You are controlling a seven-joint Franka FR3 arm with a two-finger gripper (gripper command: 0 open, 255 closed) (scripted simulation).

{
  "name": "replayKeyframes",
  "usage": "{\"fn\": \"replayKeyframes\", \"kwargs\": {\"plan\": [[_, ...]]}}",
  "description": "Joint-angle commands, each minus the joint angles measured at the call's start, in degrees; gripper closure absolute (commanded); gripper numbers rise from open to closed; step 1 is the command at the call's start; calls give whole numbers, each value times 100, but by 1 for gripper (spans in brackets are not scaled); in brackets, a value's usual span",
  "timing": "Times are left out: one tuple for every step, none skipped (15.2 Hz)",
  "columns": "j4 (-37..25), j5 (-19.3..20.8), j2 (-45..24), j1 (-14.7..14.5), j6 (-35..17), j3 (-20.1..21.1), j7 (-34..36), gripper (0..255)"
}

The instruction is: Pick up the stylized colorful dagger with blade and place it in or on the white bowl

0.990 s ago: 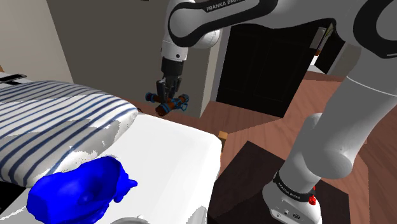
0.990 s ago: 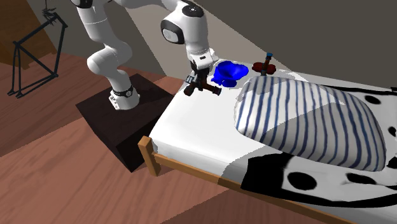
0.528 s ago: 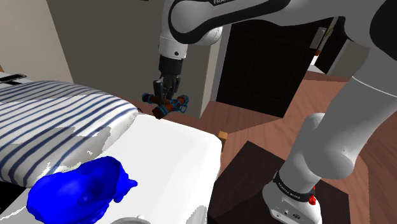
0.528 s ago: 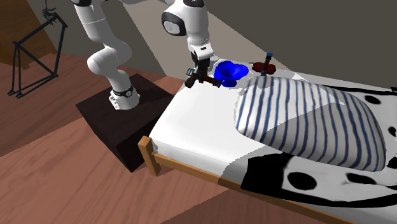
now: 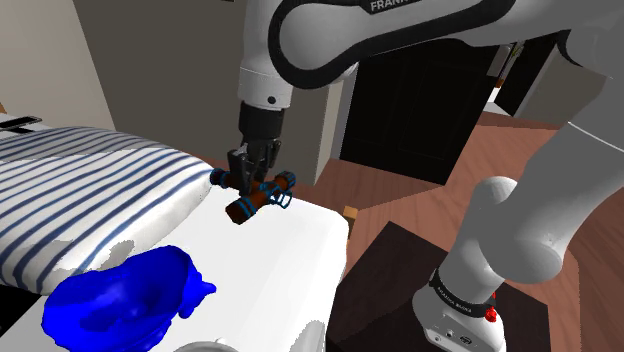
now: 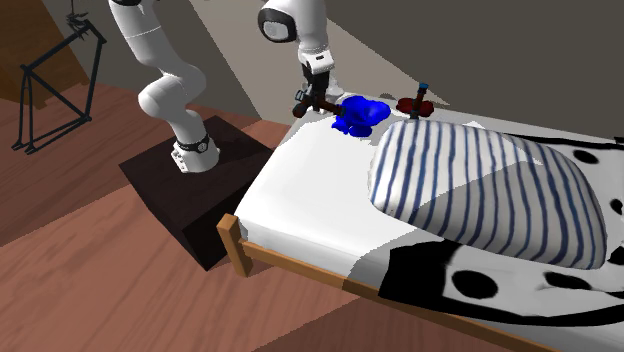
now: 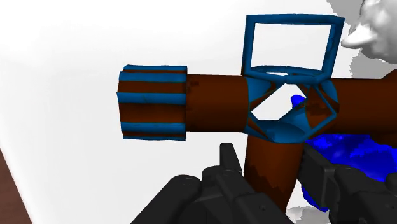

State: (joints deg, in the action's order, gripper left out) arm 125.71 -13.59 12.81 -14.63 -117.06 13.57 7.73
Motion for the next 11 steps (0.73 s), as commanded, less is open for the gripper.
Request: {"fn": "replayKeyframes", "kwargs": {"plan": [[112, -54, 130, -130, -41, 179, 282, 255], [143, -77, 165, -191, -65, 266, 414, 255], [168, -98, 194, -250, -88, 355, 548, 255], [187, -118, 218, -310, -111, 445, 684, 255], [199, -137, 235, -369, -133, 537, 822, 255], [205, -153, 247, -426, -156, 630, 961, 255], [205, -167, 252, -484, -179, 724, 1102, 255], [198, -178, 251, -539, -201, 820, 1245, 255], [184, -185, 243, -593, -224, 917, 1390, 255], [164, -189, 229, -646, -246, 1015, 1537, 255], [138, -189, 209, -697, -268, 1114, 1687, 255]]}}
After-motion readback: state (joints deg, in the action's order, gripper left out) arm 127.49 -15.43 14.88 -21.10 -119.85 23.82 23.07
